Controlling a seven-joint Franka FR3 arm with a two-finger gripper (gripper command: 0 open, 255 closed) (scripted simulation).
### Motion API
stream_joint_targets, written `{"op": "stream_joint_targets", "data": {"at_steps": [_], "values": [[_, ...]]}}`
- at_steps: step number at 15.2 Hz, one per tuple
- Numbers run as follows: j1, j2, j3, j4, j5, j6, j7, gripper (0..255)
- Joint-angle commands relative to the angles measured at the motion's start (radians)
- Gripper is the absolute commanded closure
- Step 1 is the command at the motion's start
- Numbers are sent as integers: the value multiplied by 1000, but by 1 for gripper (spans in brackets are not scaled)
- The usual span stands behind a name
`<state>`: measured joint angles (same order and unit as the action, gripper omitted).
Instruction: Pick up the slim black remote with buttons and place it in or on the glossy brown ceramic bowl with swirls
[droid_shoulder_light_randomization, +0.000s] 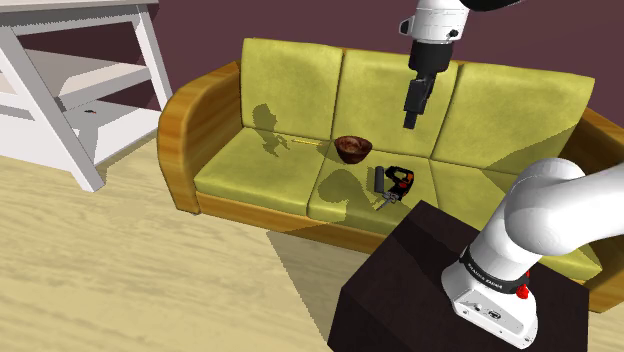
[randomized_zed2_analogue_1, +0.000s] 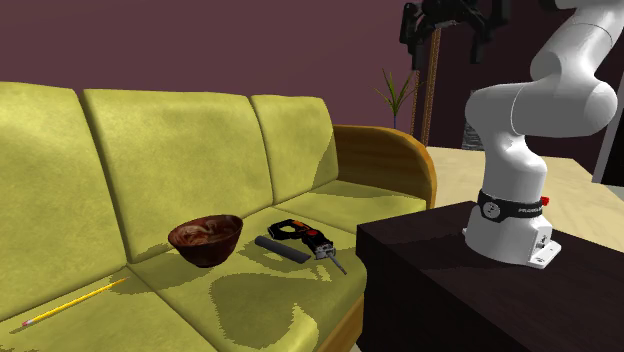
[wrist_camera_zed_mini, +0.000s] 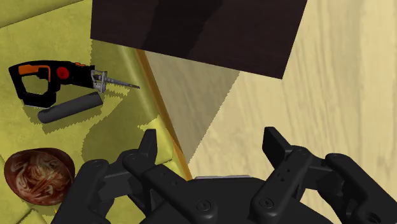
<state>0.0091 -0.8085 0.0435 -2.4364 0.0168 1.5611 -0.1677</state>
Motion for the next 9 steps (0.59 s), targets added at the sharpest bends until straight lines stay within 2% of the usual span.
{"op": "stream_joint_targets", "data": {"at_steps": [1,9], "values": [[0,0,0,0,0,0,0,0],[-92,236,-41,-25,-3,236,102,0]]}}
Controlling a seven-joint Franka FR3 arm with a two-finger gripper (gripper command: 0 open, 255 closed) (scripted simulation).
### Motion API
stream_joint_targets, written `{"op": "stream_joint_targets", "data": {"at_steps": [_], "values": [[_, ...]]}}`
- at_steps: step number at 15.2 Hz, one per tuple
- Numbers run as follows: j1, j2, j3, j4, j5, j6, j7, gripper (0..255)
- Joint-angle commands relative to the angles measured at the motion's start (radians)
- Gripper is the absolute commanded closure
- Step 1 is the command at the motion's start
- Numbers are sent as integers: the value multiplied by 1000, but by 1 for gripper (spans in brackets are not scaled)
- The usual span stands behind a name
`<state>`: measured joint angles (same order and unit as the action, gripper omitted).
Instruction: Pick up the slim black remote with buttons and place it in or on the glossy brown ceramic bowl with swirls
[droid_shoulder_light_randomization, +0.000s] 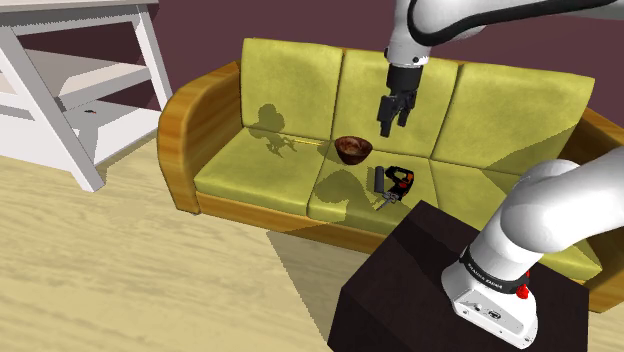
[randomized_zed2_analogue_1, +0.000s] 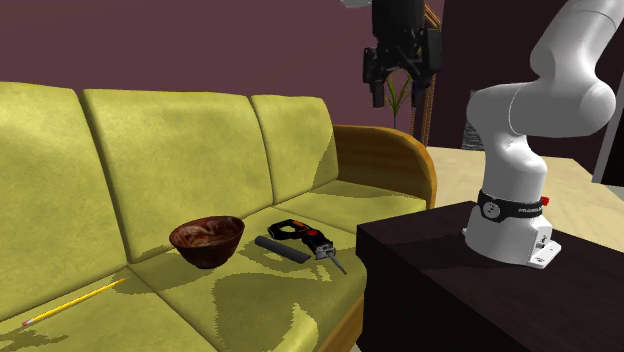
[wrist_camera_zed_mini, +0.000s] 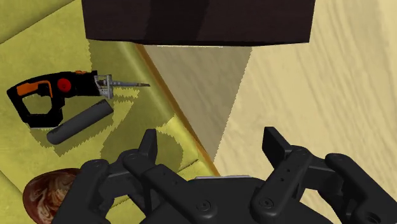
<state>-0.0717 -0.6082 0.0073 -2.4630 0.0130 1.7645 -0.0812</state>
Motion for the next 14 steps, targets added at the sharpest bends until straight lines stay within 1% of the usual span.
{"op": "stream_joint_targets", "data": {"at_steps": [1,8,14], "values": [[-21,68,-11,3,1,61,27,0],[-87,302,-60,38,11,239,104,0],[-135,509,-108,99,40,366,153,0]]}}
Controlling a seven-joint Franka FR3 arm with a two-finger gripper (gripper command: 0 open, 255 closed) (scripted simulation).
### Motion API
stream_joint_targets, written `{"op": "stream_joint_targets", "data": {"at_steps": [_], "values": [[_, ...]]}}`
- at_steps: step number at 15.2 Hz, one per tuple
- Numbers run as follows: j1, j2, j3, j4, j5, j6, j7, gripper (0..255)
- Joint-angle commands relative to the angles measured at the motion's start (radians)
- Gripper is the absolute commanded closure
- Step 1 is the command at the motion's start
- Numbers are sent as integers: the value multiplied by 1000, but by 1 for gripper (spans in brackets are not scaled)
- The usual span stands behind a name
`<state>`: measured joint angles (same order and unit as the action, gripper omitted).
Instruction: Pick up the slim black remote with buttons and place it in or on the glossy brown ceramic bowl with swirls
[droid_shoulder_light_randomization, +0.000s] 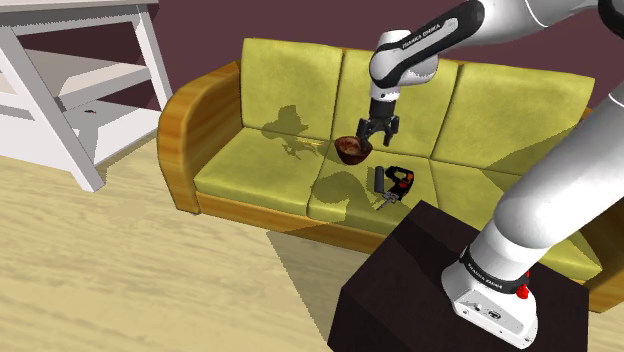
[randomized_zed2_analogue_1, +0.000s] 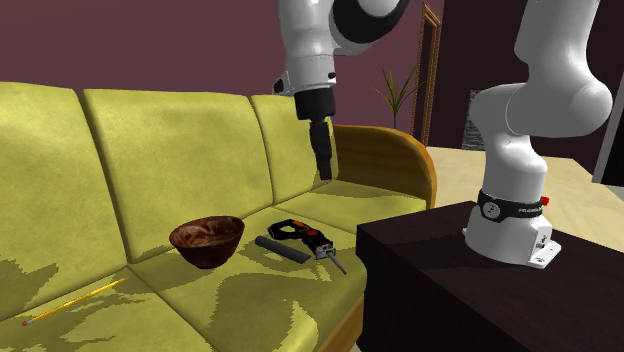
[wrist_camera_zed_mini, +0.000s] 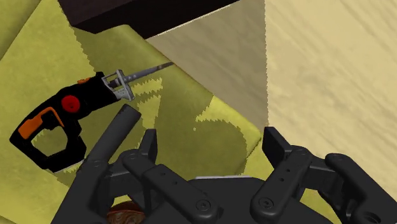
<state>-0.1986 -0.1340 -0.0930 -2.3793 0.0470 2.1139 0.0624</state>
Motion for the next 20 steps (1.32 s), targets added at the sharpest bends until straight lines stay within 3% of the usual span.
{"op": "stream_joint_targets", "data": {"at_steps": [1,10,20], "values": [[-15,69,-16,28,14,35,16,0],[-91,374,-79,168,118,166,50,0],[-212,699,-104,367,268,243,73,0]]}}
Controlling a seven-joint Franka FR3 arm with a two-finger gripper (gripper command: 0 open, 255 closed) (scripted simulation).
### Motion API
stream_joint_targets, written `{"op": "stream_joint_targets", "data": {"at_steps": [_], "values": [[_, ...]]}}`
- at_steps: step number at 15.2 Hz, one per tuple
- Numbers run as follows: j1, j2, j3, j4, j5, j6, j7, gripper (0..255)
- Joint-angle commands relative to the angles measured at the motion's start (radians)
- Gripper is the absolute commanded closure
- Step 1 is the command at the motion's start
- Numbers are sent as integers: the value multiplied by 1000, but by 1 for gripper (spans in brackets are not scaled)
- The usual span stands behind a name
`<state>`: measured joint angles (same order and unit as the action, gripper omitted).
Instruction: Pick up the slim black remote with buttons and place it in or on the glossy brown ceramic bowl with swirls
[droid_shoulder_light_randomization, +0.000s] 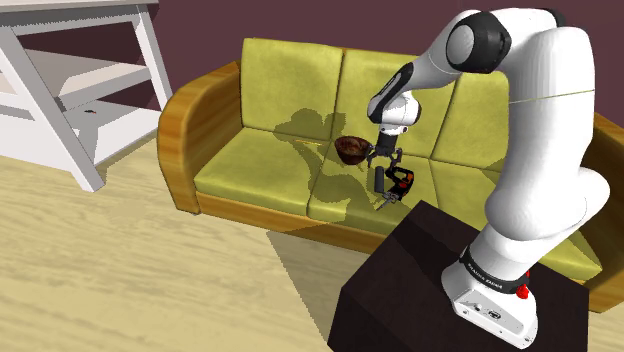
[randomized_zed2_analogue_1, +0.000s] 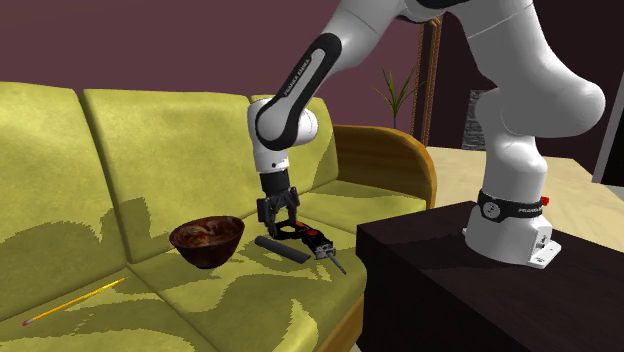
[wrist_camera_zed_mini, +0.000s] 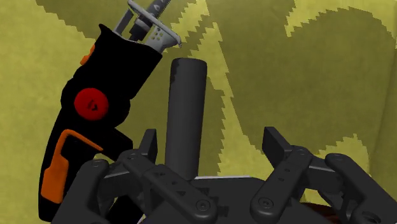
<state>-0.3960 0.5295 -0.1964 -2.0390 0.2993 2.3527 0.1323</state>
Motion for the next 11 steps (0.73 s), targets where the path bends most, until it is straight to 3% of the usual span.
{"op": "stream_joint_targets", "data": {"at_steps": [1,3,11], "values": [[-28,67,-1,48,30,9,7,0],[-52,118,-2,84,53,16,13,0],[-60,191,23,85,81,88,-5,0]]}}
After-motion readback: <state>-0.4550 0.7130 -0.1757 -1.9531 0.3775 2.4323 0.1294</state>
